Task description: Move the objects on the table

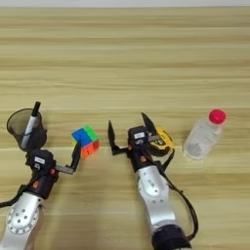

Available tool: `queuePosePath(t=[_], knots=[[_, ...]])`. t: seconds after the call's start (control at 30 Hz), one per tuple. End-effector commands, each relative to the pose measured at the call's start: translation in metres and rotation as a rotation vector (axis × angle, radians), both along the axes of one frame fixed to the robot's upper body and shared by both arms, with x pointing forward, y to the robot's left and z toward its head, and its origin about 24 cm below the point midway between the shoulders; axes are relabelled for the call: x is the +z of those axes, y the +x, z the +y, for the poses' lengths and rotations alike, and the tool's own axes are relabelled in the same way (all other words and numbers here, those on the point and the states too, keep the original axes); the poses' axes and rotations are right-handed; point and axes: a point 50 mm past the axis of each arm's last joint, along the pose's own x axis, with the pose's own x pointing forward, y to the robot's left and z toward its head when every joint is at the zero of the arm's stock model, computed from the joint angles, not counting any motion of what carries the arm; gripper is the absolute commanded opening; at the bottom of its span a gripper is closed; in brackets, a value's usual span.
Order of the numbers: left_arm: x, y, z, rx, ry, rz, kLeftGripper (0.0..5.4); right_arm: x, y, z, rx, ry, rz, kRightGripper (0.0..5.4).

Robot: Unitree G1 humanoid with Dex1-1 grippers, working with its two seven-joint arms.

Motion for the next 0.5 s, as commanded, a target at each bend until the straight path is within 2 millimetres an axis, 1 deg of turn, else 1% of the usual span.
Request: queuePosePath(t=[0.03, 0.13, 0.3, 0.5], knots=[[0.0, -0.001, -0.002, 0.009, -0.017, 0.009, 5.4, -0.008, -0.006, -0.019, -0.087, -0.041, 0.044, 5.38], [0.0, -0.001, -0.002, 0.012, -0.017, 0.01, 5.4, -0.011, -0.008, -0.026, -0.124, -0.089, 0.046, 5.38], [0.0, -0.001, 0.0, 0.025, -0.019, 0.008, 5.4, -0.014, -0.009, -0.034, -0.156, -0.092, 0.059, 5.38], [0.0, 0.0, 0.003, 0.047, -0.019, 0.002, 5.4, -0.026, -0.008, -0.038, -0.163, -0.055, 0.13, 5.38]])
